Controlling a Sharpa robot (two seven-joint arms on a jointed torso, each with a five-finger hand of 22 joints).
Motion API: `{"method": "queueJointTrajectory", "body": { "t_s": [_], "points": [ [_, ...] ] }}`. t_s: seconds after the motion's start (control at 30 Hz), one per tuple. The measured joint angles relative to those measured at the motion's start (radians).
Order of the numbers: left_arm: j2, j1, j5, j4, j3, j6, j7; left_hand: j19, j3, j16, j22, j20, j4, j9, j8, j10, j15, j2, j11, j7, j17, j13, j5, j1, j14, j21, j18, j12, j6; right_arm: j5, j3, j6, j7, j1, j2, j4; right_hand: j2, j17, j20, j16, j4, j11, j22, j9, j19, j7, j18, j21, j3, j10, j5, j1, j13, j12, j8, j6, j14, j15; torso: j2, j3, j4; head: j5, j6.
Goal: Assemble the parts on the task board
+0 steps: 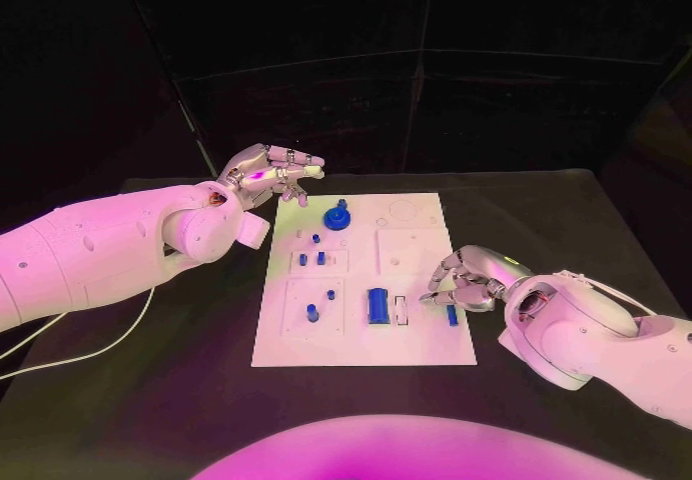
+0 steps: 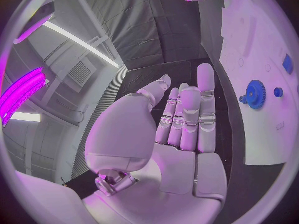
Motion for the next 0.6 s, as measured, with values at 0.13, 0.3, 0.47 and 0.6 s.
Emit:
{"method": "queueJointTrajectory", "body": {
  "t_s": [0.13, 0.3, 0.47, 0.6],
  "points": [
    [0.001, 0.000, 0.000, 0.001, 0.000, 0.000, 0.000, 0.000, 0.000, 0.000, -0.001, 0.000, 0.000, 0.000, 0.000, 0.000, 0.000, 0.000, 0.000, 0.000, -0.001, 0.000, 0.000, 0.000, 0.000, -0.005, 0.000, 0.004, 0.000, 0.004, 0.000, 0.006, -0.002, 0.000, -0.033, 0.000, 0.005, 0.000, 0.005, 0.000, 0.002, 0.004, 0.000, -0.013, -0.002, 0.004, 0.000, 0.000, 0.000, -0.004, 0.000, -0.005, -0.007, -0.005, -0.034, -0.004, -0.002, 0.005, 0.000, 0.0000, -0.0003, -0.006, 0.002],
    [0.001, 0.000, 0.000, 0.001, 0.000, 0.000, 0.000, 0.000, 0.000, 0.000, -0.002, 0.000, 0.000, 0.000, 0.000, 0.000, 0.000, 0.000, 0.000, 0.000, -0.001, 0.000, 0.000, 0.000, 0.000, -0.008, 0.000, 0.005, 0.000, -0.004, -0.001, 0.021, -0.016, 0.000, -0.056, -0.001, 0.003, 0.000, 0.009, 0.000, 0.016, 0.007, 0.003, -0.022, 0.002, 0.007, 0.000, 0.000, -0.014, 0.000, 0.004, -0.019, -0.029, -0.006, -0.065, 0.023, -0.002, 0.005, 0.000, 0.0006, -0.0003, -0.011, 0.005],
    [0.001, 0.000, 0.000, 0.001, 0.000, 0.000, 0.000, 0.000, 0.000, 0.000, -0.002, 0.000, 0.000, 0.000, 0.000, 0.000, 0.000, 0.000, 0.000, 0.000, -0.001, 0.000, 0.000, 0.000, 0.000, -0.008, 0.000, 0.005, 0.000, -0.028, -0.001, 0.040, -0.041, 0.000, -0.065, -0.001, -0.007, 0.000, 0.009, 0.000, 0.038, 0.007, 0.005, -0.022, 0.002, -0.005, 0.000, 0.000, -0.036, 0.000, 0.047, -0.041, -0.087, -0.012, -0.076, 0.057, -0.002, 0.005, 0.000, 0.0011, -0.0003, -0.014, 0.007],
    [0.000, 0.000, 0.000, 0.001, 0.000, 0.000, 0.000, 0.000, 0.000, 0.000, -0.002, 0.000, 0.000, 0.000, 0.000, 0.000, 0.000, 0.000, 0.000, 0.000, -0.001, 0.000, 0.000, 0.000, 0.000, -0.008, 0.000, 0.005, 0.000, -0.051, -0.001, 0.057, -0.062, -0.001, -0.066, -0.004, -0.007, 0.000, 0.009, 0.000, 0.047, 0.007, 0.004, -0.019, 0.002, -0.006, 0.000, 0.000, -0.045, 0.000, 0.047, -0.049, -0.101, -0.016, -0.082, 0.066, -0.002, 0.005, 0.000, 0.0009, -0.0003, -0.016, 0.008]
  ]
}}
